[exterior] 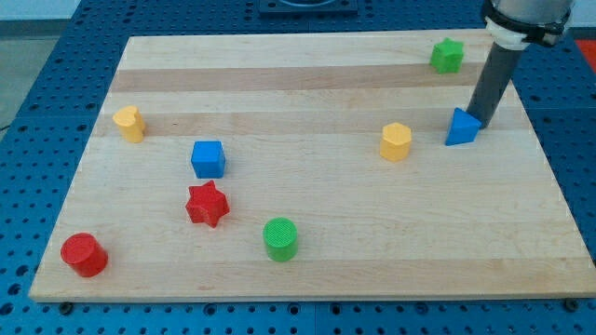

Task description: Slide the green star up a bit

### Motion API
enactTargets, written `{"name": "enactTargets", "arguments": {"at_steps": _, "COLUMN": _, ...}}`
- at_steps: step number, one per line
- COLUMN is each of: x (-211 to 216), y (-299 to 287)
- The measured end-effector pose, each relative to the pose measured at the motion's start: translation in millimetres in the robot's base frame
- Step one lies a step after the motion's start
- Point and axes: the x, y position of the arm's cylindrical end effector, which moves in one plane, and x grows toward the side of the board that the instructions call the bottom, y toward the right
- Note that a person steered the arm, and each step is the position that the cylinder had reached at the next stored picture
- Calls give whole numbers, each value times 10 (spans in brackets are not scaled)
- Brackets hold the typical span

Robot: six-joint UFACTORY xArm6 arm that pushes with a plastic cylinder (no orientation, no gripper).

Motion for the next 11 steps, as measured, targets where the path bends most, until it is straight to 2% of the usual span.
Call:
{"name": "enactTargets", "arguments": {"at_steps": 1, "x": 0, "y": 0}}
{"name": "enactTargets", "arguments": {"at_steps": 2, "x": -434, "y": -101}}
{"name": "enactTargets", "arguments": {"at_steps": 3, "x": -696, "y": -145}}
{"name": "enactTargets", "arguments": {"at_steps": 5, "x": -696, "y": -533}}
{"name": "enactTargets", "arguments": {"at_steps": 6, "x": -696, "y": -533}}
{"name": "enactTargets", "arguments": {"at_steps": 7, "x": -707, "y": 0}}
{"name": "enactTargets", "arguments": {"at_steps": 9, "x": -707, "y": 116}}
{"name": "enactTargets", "arguments": {"at_steps": 11, "x": -1091, "y": 112}}
